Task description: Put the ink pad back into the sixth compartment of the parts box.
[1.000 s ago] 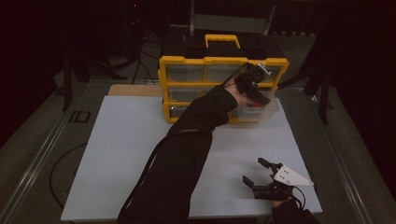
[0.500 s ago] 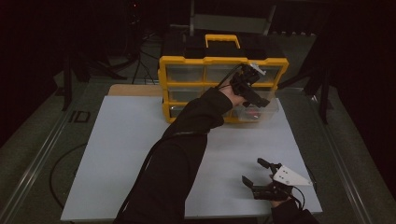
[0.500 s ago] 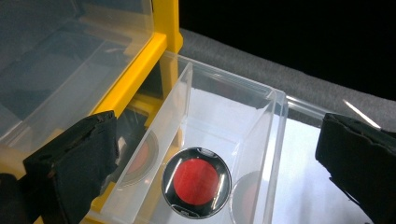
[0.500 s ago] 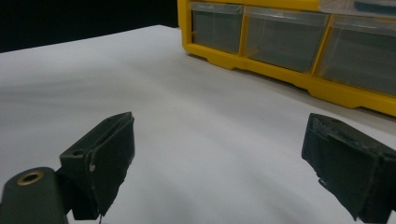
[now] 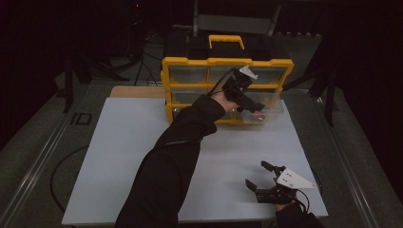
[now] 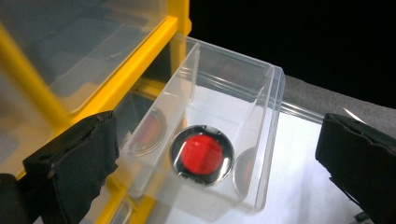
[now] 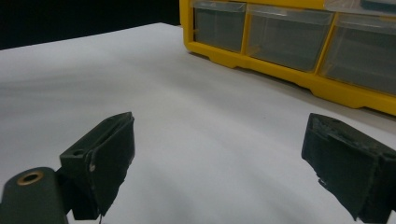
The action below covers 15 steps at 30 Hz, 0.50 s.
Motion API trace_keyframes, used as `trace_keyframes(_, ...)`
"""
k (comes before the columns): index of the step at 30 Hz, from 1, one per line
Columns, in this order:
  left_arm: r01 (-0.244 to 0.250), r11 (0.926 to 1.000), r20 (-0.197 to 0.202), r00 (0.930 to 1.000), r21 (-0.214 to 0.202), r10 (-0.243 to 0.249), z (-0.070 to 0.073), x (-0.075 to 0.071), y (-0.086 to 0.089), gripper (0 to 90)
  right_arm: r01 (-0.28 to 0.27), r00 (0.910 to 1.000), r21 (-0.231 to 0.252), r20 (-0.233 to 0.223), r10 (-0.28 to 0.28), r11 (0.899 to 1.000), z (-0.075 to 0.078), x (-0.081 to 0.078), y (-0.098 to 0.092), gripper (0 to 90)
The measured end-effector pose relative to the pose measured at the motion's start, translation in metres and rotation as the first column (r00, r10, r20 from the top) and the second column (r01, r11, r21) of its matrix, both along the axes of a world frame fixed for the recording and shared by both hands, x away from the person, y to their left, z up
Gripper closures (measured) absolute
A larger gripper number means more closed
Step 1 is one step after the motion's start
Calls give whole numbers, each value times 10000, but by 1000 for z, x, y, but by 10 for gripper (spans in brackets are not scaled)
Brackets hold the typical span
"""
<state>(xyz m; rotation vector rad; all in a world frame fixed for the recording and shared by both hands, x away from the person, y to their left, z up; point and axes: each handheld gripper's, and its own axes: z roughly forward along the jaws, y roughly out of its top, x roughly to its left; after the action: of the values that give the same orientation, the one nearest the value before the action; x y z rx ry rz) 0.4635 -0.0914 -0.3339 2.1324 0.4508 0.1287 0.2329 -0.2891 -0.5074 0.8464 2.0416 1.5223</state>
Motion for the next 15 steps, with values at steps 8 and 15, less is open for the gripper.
trace_keyframes(8, 25, 9989, -128, 9999, -472, -31, -5, -10, 22, 1, 10, 10000, -33, -56, -10, 10000, -1, 0, 0, 97)
trace_keyframes(15, -69, 9988, -217, 9997, -494, 58, -13, -17, 45, 1, 35, 9999, -69, -103, -36, 10000, -1, 0, 1, 97)
